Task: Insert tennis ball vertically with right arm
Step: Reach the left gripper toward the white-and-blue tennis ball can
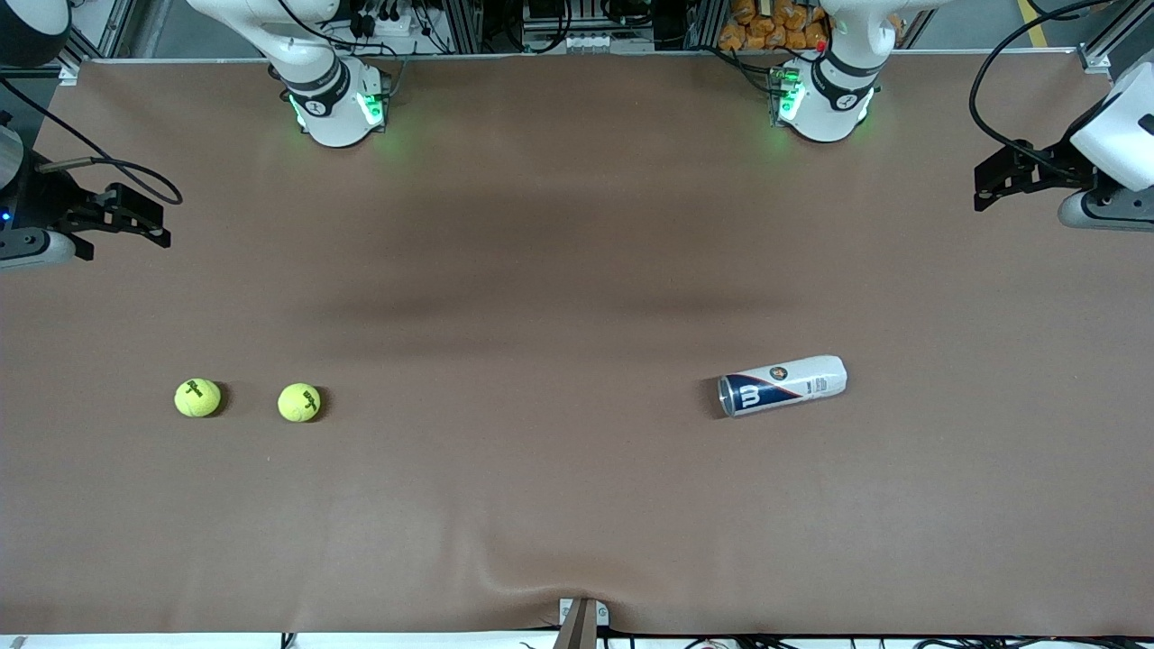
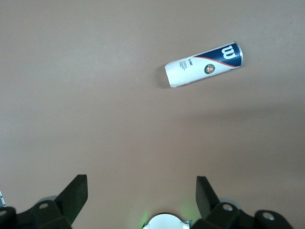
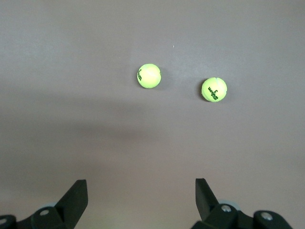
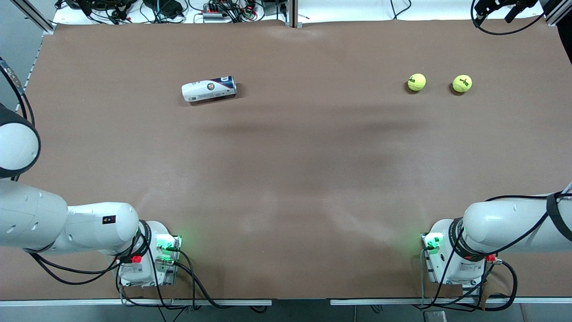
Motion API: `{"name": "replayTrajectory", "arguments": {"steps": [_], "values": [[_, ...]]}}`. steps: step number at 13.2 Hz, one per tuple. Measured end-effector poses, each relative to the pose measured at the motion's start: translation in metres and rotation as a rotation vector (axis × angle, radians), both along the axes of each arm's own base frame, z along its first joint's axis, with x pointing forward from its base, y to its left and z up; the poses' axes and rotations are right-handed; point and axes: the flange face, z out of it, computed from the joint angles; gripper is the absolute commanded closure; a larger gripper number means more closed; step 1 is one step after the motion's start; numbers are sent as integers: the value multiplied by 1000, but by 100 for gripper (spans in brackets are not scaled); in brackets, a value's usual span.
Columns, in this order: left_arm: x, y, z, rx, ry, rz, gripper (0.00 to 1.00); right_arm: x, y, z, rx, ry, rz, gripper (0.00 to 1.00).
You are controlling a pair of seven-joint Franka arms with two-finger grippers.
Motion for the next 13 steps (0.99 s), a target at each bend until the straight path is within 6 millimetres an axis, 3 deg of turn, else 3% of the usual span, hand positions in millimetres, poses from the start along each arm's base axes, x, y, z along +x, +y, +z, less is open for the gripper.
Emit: {"name": "replayTrajectory", "arguments": {"steps": [5, 7, 9, 13], "values": [[0, -1, -2, 0, 2, -4, 0, 0, -4, -1, 0, -1, -7, 0], [5, -5, -12, -5, 1, -57, 0, 0, -4, -1, 0, -1, -7, 0], [14, -24, -38, -16, -10, -203, 0, 0, -4, -1, 0, -1, -7, 0], [16, -95, -118, 33, 49, -526, 0, 0, -2, -1, -1, 0, -33, 0]]}}
